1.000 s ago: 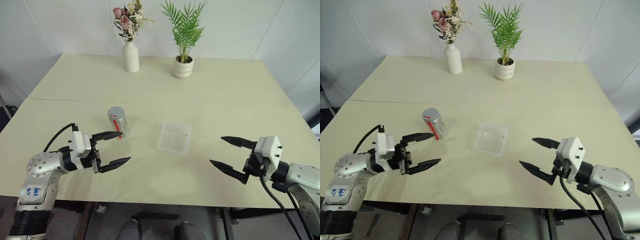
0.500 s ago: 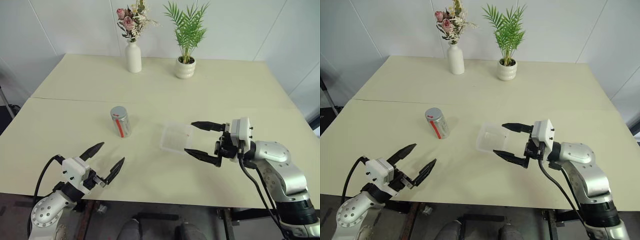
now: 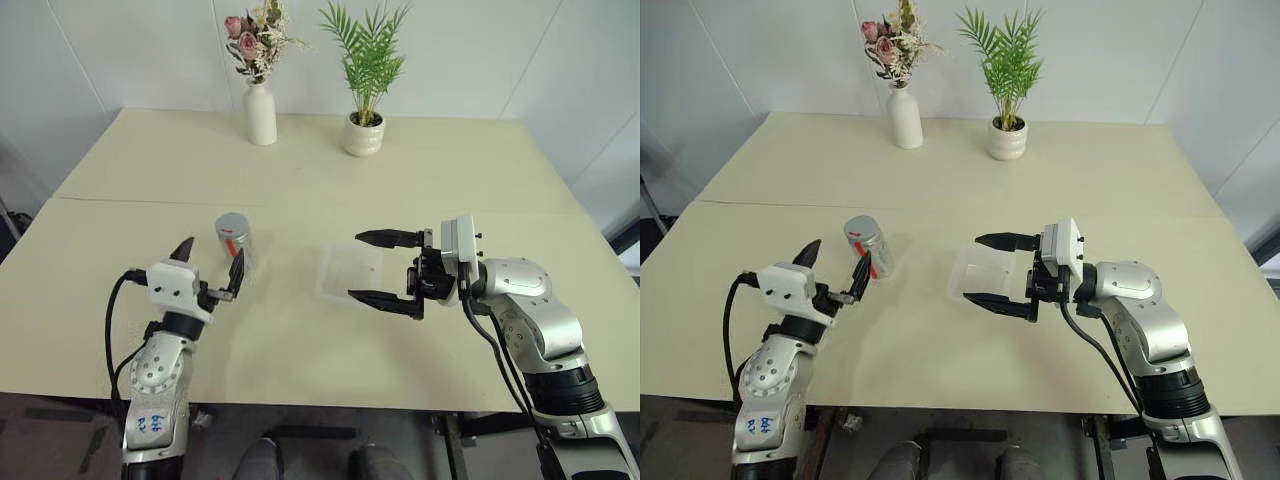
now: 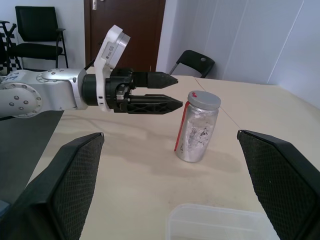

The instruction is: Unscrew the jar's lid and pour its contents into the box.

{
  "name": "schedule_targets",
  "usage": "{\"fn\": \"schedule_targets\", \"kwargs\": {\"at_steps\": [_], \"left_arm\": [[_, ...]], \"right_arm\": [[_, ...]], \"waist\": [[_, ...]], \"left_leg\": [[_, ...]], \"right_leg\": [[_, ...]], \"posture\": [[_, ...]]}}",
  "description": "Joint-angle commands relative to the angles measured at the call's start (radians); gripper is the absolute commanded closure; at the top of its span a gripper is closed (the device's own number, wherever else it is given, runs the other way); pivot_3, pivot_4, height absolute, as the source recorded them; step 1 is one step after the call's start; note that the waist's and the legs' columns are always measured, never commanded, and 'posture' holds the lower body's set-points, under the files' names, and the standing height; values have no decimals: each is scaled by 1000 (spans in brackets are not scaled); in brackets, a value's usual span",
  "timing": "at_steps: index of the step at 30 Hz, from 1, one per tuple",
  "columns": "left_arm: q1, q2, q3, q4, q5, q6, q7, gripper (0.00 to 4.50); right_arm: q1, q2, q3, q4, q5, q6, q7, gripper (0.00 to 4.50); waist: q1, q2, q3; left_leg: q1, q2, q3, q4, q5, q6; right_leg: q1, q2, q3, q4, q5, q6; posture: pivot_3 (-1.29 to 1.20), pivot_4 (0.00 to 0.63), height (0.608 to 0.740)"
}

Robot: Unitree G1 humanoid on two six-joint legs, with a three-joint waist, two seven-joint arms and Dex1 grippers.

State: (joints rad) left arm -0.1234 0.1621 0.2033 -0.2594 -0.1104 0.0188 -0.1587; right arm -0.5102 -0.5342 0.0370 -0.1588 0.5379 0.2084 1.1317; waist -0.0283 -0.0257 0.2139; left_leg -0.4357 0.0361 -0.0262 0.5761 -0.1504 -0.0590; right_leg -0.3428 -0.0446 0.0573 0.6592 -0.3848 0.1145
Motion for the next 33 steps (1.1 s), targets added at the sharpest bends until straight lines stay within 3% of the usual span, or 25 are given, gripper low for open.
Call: {"fn": "schedule_targets", "kwargs": {"at_steps": [1,15,33], "left_arm": [[-25,1,-15,10,15,0,23,29],[-147,-22,-41,118,33,26,93,29],[-244,-12,-63,326,46,-76,66,29]], "right_arm": [[5,9,-7,-55,19,9,-15,0],[21,14,-18,-102,20,28,-62,0],[27,14,-21,-119,18,26,-99,0]], "waist": [[0,0,0],[1,0,0],[1,0,0]], "left_leg": [[0,0,0,0,0,0],[0,0,1,0,0,0],[0,0,2,1,0,0]], "right_leg": [[0,0,0,0,0,0],[0,0,1,0,0,0],[0,0,1,0,0,1]], "posture": [[0,150,740],[0,150,740],[0,150,740]]}}
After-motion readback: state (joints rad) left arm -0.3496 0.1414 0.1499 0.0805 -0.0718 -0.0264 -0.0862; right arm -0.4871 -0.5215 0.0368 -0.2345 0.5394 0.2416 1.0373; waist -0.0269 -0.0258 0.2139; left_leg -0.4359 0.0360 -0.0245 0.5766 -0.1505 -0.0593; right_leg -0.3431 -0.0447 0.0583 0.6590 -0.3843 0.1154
